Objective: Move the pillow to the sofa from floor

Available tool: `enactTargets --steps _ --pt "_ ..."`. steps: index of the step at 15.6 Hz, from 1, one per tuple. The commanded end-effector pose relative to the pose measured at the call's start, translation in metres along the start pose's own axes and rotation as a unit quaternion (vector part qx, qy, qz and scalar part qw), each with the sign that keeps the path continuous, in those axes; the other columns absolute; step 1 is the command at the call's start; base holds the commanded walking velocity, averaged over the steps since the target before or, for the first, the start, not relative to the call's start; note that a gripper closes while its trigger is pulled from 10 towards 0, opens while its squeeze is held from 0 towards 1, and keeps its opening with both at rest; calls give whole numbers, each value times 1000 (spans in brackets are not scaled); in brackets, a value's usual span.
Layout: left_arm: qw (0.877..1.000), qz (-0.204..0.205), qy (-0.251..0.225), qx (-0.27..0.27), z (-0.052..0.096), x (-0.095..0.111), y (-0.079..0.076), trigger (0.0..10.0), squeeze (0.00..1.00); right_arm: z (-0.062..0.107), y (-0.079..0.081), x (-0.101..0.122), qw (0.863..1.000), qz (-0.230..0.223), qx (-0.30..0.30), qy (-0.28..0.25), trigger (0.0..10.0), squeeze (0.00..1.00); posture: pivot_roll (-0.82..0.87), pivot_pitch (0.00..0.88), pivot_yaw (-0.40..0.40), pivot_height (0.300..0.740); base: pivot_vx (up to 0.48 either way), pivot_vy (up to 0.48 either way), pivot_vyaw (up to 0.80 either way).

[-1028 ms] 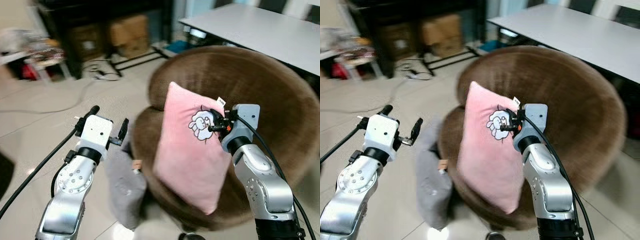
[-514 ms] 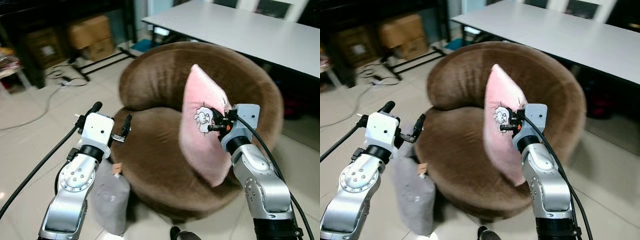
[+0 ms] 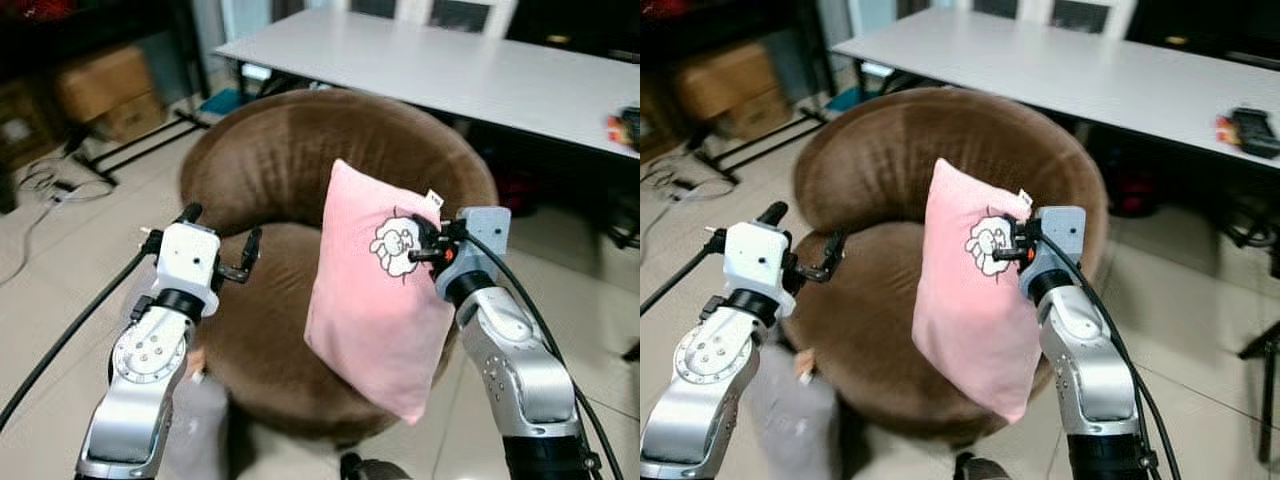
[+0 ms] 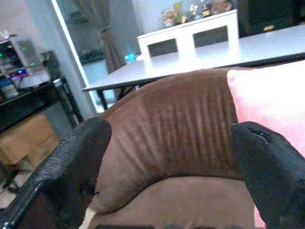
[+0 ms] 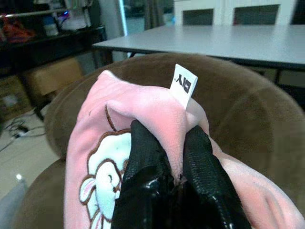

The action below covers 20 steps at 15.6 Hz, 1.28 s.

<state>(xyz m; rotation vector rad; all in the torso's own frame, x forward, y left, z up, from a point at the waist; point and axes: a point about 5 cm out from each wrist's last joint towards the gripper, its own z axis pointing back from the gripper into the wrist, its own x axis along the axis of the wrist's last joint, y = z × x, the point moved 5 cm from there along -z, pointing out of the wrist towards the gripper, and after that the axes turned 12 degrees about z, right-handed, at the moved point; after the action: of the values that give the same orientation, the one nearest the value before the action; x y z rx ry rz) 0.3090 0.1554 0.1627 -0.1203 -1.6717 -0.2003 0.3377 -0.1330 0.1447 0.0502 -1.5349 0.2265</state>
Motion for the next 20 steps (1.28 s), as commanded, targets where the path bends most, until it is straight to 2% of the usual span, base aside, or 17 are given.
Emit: enactTargets --steps 1,6,8,11,15,20 --pt "1000 3 2 1 0 -1 2 10000 0 -3 -1 19 999 6 -1 -35 10000 0 -27 0 9 740 289 0 0" --pt "1000 3 0 1 0 0 3 10000 0 -4 -1 21 999 7 0 -44 10000 0 -26 0 10 740 299 0 -288" --pt "1000 4 -5 -1 0 2 3 10000 0 -2 17 30 996 10 61 -66 10000 0 -27 0 12 740 285 0 0" --pt "1000 7 -7 -3 1 2 3 10000 0 -1 29 36 991 16 102 -79 10000 0 -27 0 12 740 282 0 0" --pt "1000 7 -3 -4 2 0 2 10000 0 -2 27 35 992 19 99 -75 10000 0 -26 0 7 740 284 0 0" --pt "1000 8 -1 -4 3 -1 2 10000 0 -1 27 34 992 24 101 -74 10000 0 -27 0 7 740 280 0 -728"
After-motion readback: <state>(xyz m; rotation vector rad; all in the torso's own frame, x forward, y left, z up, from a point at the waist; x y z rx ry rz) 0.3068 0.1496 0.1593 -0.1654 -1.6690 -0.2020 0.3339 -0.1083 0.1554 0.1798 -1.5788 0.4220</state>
